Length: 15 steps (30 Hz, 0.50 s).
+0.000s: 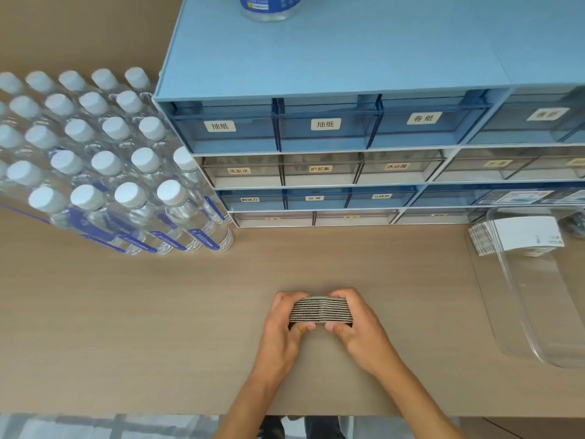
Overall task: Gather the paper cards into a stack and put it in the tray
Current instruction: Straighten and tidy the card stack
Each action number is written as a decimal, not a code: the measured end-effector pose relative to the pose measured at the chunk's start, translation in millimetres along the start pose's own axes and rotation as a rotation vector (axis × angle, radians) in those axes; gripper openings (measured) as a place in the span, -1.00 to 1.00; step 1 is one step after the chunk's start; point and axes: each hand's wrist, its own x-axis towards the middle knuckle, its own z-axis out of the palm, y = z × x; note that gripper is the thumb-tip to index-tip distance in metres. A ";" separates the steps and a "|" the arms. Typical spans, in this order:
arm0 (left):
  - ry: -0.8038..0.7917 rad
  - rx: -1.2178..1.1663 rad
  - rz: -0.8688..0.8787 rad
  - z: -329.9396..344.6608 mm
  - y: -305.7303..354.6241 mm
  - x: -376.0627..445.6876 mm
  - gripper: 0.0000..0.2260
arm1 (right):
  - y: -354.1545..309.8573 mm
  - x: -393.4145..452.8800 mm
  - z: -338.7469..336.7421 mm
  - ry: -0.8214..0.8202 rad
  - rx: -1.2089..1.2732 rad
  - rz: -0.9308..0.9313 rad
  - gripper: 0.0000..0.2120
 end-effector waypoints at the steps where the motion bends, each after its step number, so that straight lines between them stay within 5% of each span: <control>1: 0.008 -0.002 -0.019 -0.8 4.2 0.6 -0.67 | -3.4 0.6 -1.2 0.016 0.063 0.038 -0.54; 8: 0.110 -0.378 -0.332 -14.5 48.6 6.5 -0.35 | -35.5 -12.0 -26.1 0.106 0.563 0.144 -0.55; 15: 0.300 -0.716 -0.477 -8.4 105.8 3.8 -0.44 | -82.5 -26.3 -38.9 0.205 0.830 0.154 -0.74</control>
